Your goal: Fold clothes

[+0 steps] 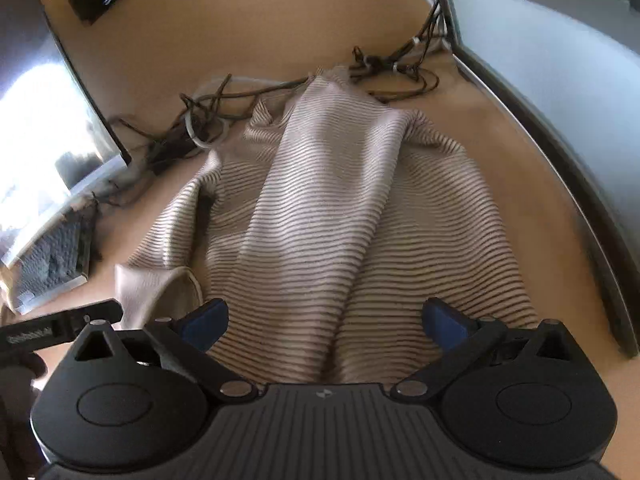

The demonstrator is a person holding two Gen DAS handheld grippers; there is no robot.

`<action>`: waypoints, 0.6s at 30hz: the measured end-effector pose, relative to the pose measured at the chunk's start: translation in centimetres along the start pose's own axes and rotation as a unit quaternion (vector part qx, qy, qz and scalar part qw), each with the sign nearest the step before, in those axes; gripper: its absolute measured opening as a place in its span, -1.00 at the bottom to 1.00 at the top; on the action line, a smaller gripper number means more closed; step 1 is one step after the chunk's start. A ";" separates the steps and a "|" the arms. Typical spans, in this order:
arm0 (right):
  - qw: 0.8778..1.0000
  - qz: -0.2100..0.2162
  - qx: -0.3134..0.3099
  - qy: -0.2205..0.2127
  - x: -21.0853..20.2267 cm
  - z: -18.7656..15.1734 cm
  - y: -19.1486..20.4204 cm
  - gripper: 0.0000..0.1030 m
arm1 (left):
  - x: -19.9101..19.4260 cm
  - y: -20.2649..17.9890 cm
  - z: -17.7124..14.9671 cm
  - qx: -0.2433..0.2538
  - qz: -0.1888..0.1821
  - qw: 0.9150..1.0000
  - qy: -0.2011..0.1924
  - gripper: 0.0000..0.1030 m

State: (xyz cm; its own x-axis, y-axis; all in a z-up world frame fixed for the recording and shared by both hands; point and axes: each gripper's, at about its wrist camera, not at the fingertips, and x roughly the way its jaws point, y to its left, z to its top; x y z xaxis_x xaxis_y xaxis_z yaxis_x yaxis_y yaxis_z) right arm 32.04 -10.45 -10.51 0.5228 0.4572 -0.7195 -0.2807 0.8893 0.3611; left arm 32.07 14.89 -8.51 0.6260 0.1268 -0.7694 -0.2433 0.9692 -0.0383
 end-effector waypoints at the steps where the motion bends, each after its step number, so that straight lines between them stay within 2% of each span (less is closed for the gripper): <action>1: 1.000 0.017 -0.006 0.008 0.1 -0.3 0.5 1.00 | 0.0 0.9 0.0 -0.016 0.013 1.000 0.001 1.00; 4: 0.997 0.067 -0.024 0.033 0.5 -1.1 1.9 1.00 | -0.4 3.4 -0.3 -0.057 0.013 0.998 0.009 1.00; 9: 0.985 0.150 -0.053 0.073 1.1 -2.5 4.4 1.00 | -2.2 4.9 -1.1 -0.052 -0.035 0.998 0.006 1.00; 13: 0.971 0.194 -0.100 0.101 1.1 -4.3 7.2 1.00 | -2.5 5.4 -1.5 -0.034 -0.042 0.998 0.014 1.00; 18: 0.966 0.159 -0.178 0.103 -0.7 -5.3 7.0 1.00 | -3.7 6.3 -2.0 0.011 -0.049 0.999 -0.002 1.00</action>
State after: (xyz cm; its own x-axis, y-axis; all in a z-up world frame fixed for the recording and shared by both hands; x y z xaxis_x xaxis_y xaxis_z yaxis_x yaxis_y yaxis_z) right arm 25.43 -4.59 -10.64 0.2035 0.6613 -0.7220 -0.6792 0.6265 0.3823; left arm 26.73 20.08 -7.23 0.6484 0.0310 -0.7606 -0.1633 0.9816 -0.0993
